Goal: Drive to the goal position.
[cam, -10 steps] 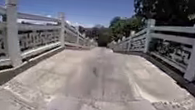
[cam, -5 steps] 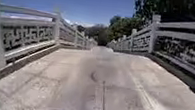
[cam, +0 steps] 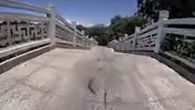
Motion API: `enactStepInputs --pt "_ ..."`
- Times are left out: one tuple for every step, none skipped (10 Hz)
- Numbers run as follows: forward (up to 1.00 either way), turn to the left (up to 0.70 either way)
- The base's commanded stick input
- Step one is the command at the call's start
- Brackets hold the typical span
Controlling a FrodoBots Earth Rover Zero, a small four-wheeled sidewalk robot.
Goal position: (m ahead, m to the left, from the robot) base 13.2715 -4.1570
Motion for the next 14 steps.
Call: enactStepInputs --pt "0.70 -0.03" --pt "0.70 -0.13" --pt "0.70 -0.14" --pt "0.70 -0.07" --pt "0.70 0.00" --pt "0.70 0.00" --pt "0.70 0.00" --pt "0.70 0.00" --pt "0.70 0.00" --pt "0.70 0.00" --pt "0.70 0.00" --pt "0.70 0.00" --pt "0.70 0.00" --pt "0.70 0.00"
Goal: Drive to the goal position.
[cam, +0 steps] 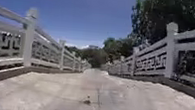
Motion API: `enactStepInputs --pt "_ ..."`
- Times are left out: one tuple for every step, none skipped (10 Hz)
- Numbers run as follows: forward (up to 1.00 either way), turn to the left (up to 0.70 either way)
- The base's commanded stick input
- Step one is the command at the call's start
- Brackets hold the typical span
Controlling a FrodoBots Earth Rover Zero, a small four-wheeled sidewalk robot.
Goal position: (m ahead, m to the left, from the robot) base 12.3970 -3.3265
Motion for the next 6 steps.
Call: enactStepInputs --pt "0.70 0.00" --pt "0.70 0.00" --pt "0.70 0.00" --pt "0.70 0.00" --pt "0.70 0.00" --pt "0.70 0.00"
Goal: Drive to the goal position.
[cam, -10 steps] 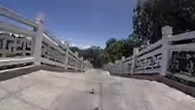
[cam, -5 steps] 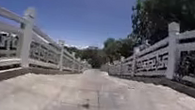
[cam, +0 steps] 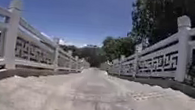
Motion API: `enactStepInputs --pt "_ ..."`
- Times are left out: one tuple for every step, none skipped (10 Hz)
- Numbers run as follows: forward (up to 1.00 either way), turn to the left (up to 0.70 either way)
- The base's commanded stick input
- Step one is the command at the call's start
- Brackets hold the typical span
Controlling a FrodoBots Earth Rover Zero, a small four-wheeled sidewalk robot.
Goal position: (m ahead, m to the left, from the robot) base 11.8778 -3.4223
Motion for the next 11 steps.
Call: enactStepInputs --pt "0.70 0.00" --pt "0.70 0.00" --pt "0.70 0.00" --pt "0.70 0.00" --pt "0.70 0.00" --pt "0.70 0.00" --pt "0.70 0.00" --pt "0.70 0.00" --pt "0.70 0.00" --pt "0.70 0.00" --pt "0.70 0.00"
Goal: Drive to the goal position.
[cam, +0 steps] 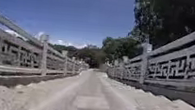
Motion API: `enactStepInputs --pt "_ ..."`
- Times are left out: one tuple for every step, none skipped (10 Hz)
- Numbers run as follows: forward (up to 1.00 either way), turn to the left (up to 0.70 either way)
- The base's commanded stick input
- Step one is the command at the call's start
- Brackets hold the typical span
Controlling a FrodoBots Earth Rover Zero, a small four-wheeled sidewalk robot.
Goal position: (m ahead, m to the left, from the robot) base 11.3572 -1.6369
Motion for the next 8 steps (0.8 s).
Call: enactStepInputs --pt "0.70 0.00" --pt "0.70 0.00" --pt "0.70 0.00" --pt "0.70 0.00" --pt "0.70 0.00" --pt "0.70 0.00" --pt "0.70 0.00" --pt "0.70 0.00"
